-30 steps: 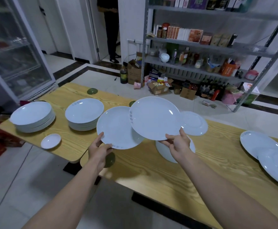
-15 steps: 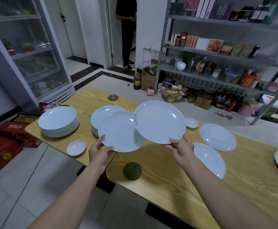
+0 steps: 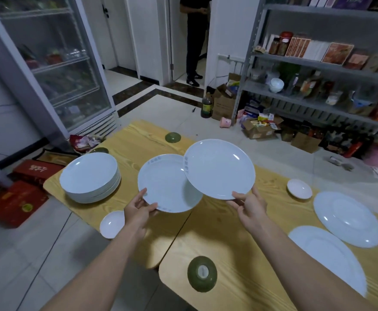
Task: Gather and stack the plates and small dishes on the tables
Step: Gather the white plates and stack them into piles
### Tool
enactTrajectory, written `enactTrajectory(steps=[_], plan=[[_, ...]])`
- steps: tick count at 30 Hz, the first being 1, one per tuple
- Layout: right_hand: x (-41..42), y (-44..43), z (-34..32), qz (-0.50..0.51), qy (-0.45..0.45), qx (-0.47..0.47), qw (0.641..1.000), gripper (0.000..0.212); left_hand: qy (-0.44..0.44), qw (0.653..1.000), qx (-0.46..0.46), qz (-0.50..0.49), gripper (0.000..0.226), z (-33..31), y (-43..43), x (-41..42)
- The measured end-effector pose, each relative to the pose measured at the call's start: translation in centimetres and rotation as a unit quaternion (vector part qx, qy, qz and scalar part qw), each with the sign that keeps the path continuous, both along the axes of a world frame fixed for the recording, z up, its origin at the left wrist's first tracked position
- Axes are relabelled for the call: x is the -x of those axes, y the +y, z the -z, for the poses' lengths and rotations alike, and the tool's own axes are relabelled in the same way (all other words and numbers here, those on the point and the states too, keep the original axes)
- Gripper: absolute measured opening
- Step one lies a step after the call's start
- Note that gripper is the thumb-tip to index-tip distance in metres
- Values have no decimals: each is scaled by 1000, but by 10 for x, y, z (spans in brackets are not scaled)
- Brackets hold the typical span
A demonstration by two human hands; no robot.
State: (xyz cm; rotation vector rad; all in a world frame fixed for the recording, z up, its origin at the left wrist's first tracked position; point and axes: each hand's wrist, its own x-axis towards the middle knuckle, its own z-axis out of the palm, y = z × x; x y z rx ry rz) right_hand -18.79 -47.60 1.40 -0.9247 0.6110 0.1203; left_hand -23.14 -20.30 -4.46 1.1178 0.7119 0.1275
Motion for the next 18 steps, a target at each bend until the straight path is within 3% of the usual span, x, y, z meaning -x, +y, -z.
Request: enactTrajectory(steps=[7, 18], plan=[[-50, 23, 11, -27, 18, 5, 999, 85, 23, 1000, -15, 5, 53, 5, 26, -43], [-67, 85, 32, 6, 50, 6, 999, 86, 56, 985, -109, 124, 38, 19, 71, -74]])
